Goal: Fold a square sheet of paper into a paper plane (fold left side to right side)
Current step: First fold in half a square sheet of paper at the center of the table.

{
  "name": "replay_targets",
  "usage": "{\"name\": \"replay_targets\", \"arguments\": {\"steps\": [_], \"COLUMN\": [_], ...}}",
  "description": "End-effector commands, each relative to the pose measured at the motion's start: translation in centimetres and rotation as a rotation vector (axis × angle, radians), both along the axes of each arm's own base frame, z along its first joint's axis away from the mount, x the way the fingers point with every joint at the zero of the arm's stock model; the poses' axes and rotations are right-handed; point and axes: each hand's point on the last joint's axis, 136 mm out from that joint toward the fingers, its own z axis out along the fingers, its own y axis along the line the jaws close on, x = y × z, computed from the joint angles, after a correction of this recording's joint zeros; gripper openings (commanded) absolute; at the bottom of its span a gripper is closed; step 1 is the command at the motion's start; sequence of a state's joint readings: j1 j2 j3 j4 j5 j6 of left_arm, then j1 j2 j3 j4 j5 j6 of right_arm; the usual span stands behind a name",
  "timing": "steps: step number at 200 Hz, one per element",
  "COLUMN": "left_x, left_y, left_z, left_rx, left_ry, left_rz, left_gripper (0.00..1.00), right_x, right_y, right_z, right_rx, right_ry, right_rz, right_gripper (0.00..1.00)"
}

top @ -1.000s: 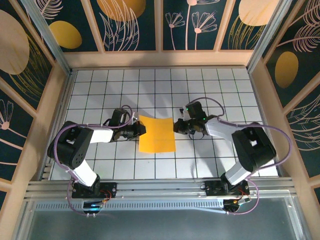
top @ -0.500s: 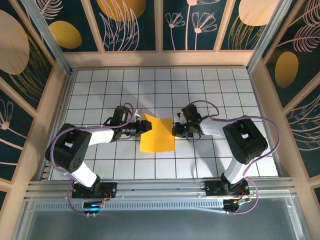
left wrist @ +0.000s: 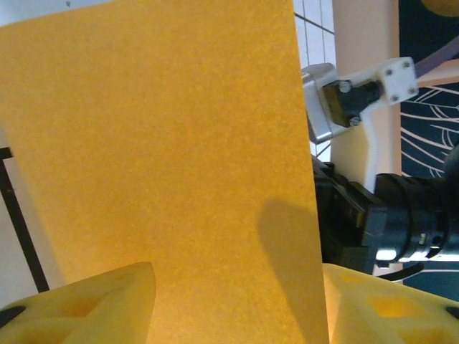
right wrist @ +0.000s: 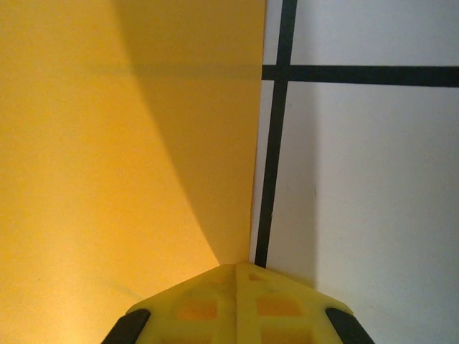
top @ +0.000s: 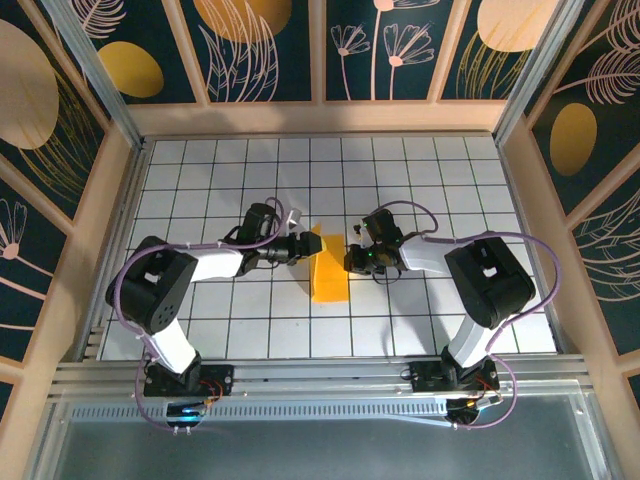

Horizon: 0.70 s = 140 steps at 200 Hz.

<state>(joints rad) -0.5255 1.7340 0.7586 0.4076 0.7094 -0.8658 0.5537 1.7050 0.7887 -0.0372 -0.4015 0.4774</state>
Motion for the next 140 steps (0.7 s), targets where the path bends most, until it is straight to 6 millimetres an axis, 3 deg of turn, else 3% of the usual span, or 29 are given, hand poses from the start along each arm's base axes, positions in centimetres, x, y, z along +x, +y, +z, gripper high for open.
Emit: {"name": "replay_targets", "arguments": {"steps": [1,82,118,140], "left_x": [0.2,0.2,0.2,0.3], "left_y": [-0.9,-1.0,-0.7,-0.6], "left_z": [0.0,-0.8,-1.3,-1.4], "left_rx": [-0.011,0.022,0.045,0.055], "left_ry": [0.001,0.000,0.005,0.005], "left_rz": [-0.016,-0.014,-0.005,0.000], "left_gripper": [0.60,0.63,0.61,0.60], "right_x": [-0.8,-0.6,-0.2,0.1], "right_y": [-0.2,0.0,0.3,0.3], "right_z": [-0.8,-0.3,1.3,2.9], "right_rx": [-0.008,0.001,0.038,0.069], "right_ry": [0.012,0.002,-0.038,-0.075], "right_rz": [0.010,0.011,0.006,-0.004], "right_gripper": [0.01,0.02,0.02,0.12]}}
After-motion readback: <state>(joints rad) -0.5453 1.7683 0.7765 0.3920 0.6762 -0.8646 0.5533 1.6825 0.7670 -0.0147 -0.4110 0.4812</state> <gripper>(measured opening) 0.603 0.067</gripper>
